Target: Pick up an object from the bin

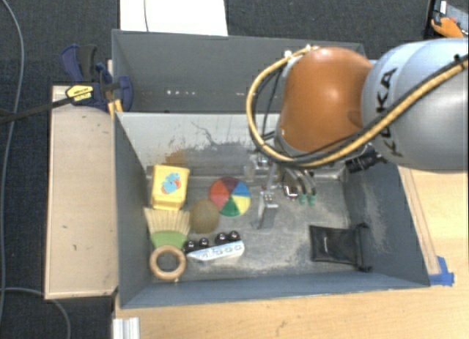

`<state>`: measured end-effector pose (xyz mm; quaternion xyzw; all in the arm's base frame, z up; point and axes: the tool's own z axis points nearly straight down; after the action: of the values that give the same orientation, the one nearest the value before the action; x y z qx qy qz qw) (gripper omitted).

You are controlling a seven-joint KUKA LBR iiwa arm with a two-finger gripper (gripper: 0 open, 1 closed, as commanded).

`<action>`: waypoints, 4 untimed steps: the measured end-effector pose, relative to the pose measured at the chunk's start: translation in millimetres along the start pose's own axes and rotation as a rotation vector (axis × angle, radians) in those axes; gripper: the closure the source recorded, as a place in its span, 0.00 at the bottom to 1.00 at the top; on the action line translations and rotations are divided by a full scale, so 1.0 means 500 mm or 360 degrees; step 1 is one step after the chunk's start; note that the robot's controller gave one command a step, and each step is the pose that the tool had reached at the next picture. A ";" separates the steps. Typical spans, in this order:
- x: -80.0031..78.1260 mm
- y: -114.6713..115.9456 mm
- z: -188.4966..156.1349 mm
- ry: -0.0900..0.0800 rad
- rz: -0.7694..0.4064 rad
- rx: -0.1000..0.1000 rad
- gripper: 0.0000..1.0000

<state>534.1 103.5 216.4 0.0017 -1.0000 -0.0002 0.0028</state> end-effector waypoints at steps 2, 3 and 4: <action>0.048 0.063 0.146 -0.0015 -0.0117 -0.0002 0.00; 0.085 0.146 0.116 -0.0013 -0.0246 -0.0001 0.00; 0.104 0.133 0.158 -0.0018 -0.0141 -0.0004 0.00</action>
Offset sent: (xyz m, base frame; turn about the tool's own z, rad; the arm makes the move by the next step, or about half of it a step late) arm -0.0501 0.0605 -0.1464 -0.1351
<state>481.5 170.1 137.8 0.0461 -0.9989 -0.0015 -0.0030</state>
